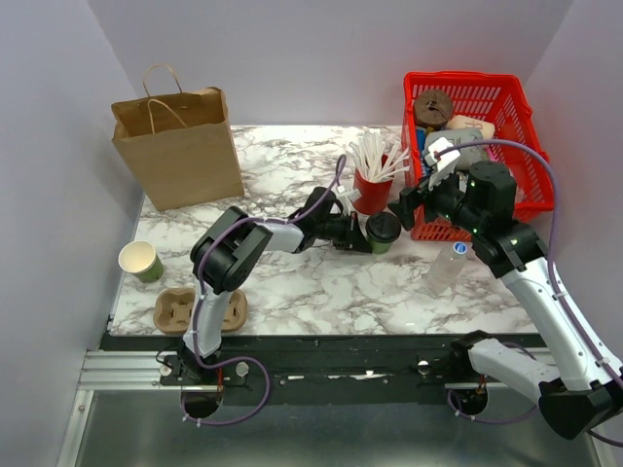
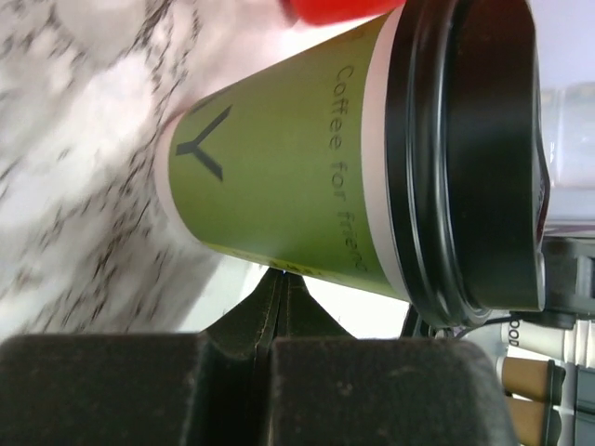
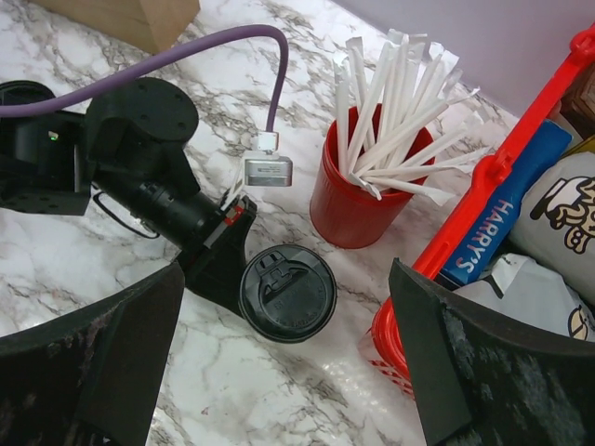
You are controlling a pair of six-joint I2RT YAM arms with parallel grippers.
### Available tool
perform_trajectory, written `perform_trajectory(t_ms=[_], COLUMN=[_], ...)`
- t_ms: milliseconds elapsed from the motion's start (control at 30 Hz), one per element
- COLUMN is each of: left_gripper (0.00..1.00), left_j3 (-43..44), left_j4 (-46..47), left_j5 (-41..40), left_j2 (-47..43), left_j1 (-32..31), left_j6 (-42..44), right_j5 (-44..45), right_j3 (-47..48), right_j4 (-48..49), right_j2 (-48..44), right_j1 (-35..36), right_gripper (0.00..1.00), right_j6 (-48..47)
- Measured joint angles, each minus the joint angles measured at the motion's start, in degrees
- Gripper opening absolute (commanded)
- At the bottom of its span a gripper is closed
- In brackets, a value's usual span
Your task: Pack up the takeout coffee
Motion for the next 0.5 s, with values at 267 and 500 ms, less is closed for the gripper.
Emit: perform_trajectory(t_ms=[267, 500], left_gripper=[0.01, 0.45], left_j3=[4.94, 5.90], left_j4=[1.31, -0.59], left_j5=[-0.04, -0.07], left_j2=[4.17, 4.31], left_j1=[-1.75, -2.12], left_j6=[-2.03, -0.52], right_j5=[0.11, 0.11], right_j3=[-0.28, -0.24], right_j4=[0.15, 0.44], right_j2=[-0.33, -0.11], right_j1=[-0.63, -0.90], right_gripper=[1.00, 1.00], right_j6=[0.02, 0.00])
